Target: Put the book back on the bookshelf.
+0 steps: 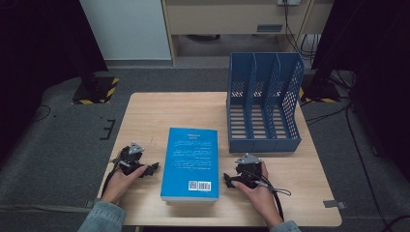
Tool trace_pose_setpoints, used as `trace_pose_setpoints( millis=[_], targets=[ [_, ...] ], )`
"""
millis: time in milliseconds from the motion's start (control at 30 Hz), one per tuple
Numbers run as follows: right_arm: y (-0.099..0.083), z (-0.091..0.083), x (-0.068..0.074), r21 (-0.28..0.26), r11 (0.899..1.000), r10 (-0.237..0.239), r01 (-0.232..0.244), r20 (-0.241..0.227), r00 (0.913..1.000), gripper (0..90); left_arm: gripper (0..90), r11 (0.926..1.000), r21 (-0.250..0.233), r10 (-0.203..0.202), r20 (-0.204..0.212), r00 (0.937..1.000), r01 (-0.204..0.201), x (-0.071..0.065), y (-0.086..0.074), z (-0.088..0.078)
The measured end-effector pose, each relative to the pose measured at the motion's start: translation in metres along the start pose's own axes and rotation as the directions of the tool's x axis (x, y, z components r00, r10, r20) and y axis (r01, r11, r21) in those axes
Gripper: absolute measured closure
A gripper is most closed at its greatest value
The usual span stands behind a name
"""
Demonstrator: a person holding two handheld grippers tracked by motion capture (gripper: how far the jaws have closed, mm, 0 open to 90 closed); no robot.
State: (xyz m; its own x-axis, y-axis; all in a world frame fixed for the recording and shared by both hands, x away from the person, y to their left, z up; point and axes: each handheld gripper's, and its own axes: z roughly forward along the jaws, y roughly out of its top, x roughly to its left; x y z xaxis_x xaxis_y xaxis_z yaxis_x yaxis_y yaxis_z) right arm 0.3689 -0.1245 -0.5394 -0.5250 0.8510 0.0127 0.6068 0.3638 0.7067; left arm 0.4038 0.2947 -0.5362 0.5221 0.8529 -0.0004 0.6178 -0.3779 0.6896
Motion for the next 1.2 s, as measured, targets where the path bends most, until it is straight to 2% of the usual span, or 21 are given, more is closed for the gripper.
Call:
trace_pose_setpoints(
  millis=[167, 267, 333, 367, 500, 600, 633, 700, 733, 833, 967, 1000, 1100, 1133, 1200],
  targets=[
    [0.0, 0.0, -0.001, -0.001, 1.0, -0.001, 0.001, -0.008, 1.0, 1.5, 0.0, 0.9997, 0.013, 0.019, 0.017, 0.9997, -0.02, -0.003, 0.0, -0.001],
    [-0.002, -0.003, -0.002, -0.009, 1.0, 0.002, -0.002, -0.03, 0.9995, 3.0, 3.0, 0.9999, 0.007, 0.012, 0.026, 0.9996, -0.012, -0.004, 0.002, -0.004],
    [-0.003, -0.007, -0.003, -0.008, 0.999, 0.031, -0.032, -0.041, 0.9987, 6.1, 3.8, 0.9996, -0.01, 0.027, 0.032, 0.9991, -0.027, -0.007, 0.004, -0.01],
    [-0.002, -0.012, -0.003, -0.013, 0.998, 0.057, -0.058, -0.061, 0.9965, 6.2, 4.0, 0.9996, -0.017, 0.023, 0.031, 0.9993, -0.022, -0.009, 0.006, -0.015],
    [0.008, -0.039, 0.002, -0.067, 0.997, 0.044, -0.049, -0.074, 0.9962, 6.1, 4.4, 0.9983, -0.057, -0.003, 0.033, 0.9994, 0.005, -0.012, 0.013, -0.033],
    [0.019, -0.059, 0.008, -0.107, 0.994, 0.016, -0.025, -0.084, 0.9964, 5.9, 4.7, 0.9938, -0.101, -0.04, 0.076, 0.9963, 0.048, -0.013, 0.021, -0.049],
    [0.023, -0.064, 0.011, -0.115, 0.993, 0.012, -0.022, -0.088, 0.996, 5.7, 4.6, 0.9926, -0.11, -0.042, 0.094, 0.9947, 0.052, -0.014, 0.023, -0.054],
    [0.031, -0.073, 0.018, -0.127, 0.992, -0.005, -0.008, -0.102, 0.9948, 5.4, 3.8, 0.9936, -0.111, -0.011, 0.092, 0.9957, 0.022, -0.018, 0.028, -0.063],
    [0.035, -0.076, 0.021, -0.133, 0.991, -0.017, 0.004, -0.1, 0.9949, 5.4, 3.7, 0.9932, -0.115, -0.008, 0.092, 0.9957, 0.019, -0.02, 0.031, -0.067],
    [0.048, -0.085, 0.031, -0.141, 0.989, -0.05, 0.035, -0.108, 0.9929, 5.2, 3.5, 0.9882, -0.143, -0.036, 0.133, 0.9905, 0.055, -0.025, 0.038, -0.077],
    [0.065, -0.084, 0.044, -0.14, 0.988, -0.086, 0.063, -0.168, 0.982, 5.6, 3.1, 0.9884, -0.151, 0.004, 0.168, 0.9858, 0.022, -0.041, 0.05, -0.085],
    [0.068, -0.081, 0.047, -0.133, 0.989, -0.095, 0.072, -0.183, 0.9785, 5.7, 2.9, 0.9874, -0.156, 0.006, 0.186, 0.9826, 0.024, -0.046, 0.052, -0.085],
    [0.073, -0.073, 0.054, -0.115, 0.991, -0.099, 0.074, -0.231, 0.9679, 5.2, 2.8, 0.989, -0.144, 0.004, 0.254, 0.9671, 0.034, -0.058, 0.056, -0.084],
    [0.075, -0.07, 0.056, -0.107, 0.992, -0.096, 0.072, -0.24, 0.966, 5.0, 2.7, 0.9898, -0.14, 0.013, 0.265, 0.9641, 0.025, -0.062, 0.057, -0.083],
    [0.076, -0.064, 0.058, -0.096, 0.993, -0.093, 0.07, -0.257, 0.9619, 4.9, 2.9, 0.9914, -0.131, 0.032, 0.268, 0.9629, 0.003, -0.068, 0.059, -0.079]
  ],
)
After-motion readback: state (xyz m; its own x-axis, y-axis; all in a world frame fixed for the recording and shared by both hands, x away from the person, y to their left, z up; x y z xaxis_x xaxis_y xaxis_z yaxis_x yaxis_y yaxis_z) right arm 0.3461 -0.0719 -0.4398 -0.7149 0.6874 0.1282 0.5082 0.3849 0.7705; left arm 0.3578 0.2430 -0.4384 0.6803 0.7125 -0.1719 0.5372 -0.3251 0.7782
